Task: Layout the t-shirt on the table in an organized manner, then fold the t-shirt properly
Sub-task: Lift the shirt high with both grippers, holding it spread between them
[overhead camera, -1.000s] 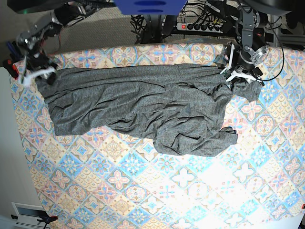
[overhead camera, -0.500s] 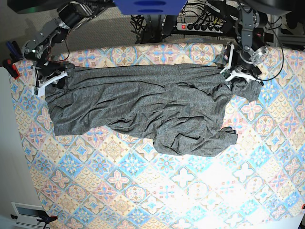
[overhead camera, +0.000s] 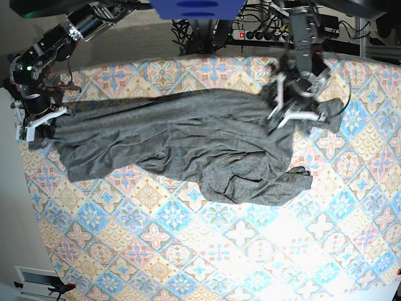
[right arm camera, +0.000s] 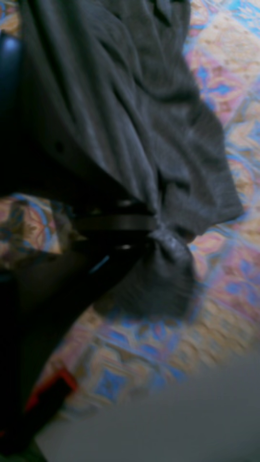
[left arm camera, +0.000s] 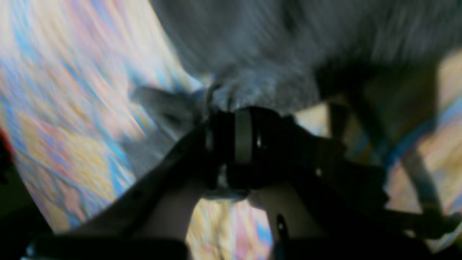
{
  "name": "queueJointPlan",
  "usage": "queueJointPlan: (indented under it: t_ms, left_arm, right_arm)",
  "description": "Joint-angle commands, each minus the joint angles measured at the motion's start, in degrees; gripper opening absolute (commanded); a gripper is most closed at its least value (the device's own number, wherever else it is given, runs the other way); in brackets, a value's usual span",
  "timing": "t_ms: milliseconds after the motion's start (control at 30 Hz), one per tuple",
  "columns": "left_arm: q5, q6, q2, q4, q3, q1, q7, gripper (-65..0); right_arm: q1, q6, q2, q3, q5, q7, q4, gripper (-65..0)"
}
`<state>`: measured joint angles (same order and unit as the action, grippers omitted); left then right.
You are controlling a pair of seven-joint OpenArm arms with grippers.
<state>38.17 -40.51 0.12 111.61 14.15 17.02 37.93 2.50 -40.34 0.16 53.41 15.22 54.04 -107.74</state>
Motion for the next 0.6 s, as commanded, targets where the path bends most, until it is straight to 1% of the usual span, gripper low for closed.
queueJointPlan:
  t_ms: [0, 100, 167, 200, 300, 400, 467, 567]
  left_arm:
    - [0.5, 0.5, -0.1, 2.3, 0.1, 0.1, -0.1, -62.2]
    - [0.5, 0.5, 0.0, 3.9, 0.0, 0.0, -0.1, -62.2]
    - [0.5, 0.5, 0.3, 4.0, 0.1, -0.9, -0.1, -62.2]
    - [0.5, 0.5, 1.3, 4.1, 0.5, -1.4, -0.1, -62.2]
    - [0.4, 0.5, 4.8, 6.1, 4.4, -3.1, -0.4, -62.2]
    - [0.5, 0.5, 8.5, 6.2, 9.0, -8.8, -0.4, -62.2]
    - [1.1, 0.5, 8.9, 6.2, 11.8, -13.6, -0.1, -62.2]
    - [1.2, 0.5, 8.9, 6.2, 12.5, -18.0, 0.0, -62.2]
  right_arm:
    - [-0.5, 0.3, 1.9, 0.1, 0.6, -1.7, -2.3, -65.0]
    - [-0.5, 0.3, 2.3, 0.1, 0.6, -1.8, -3.6, -65.0]
    - [-0.6, 0.3, 3.2, 0.0, 0.6, -2.0, -3.8, -65.0]
    - [-0.6, 0.3, 3.5, 0.0, 0.6, -2.0, -3.9, -65.0]
    - [-0.7, 0.3, 4.5, 0.0, 0.6, -2.0, -3.9, -65.0]
    - [-0.9, 0.3, 5.1, -0.1, 0.6, -2.0, -3.9, -65.0]
    - [-1.9, 0.3, 6.7, -0.2, 0.6, -2.0, -5.0, -65.0]
    - [-4.3, 0.3, 9.0, -2.4, 0.5, -2.0, -5.6, -65.0]
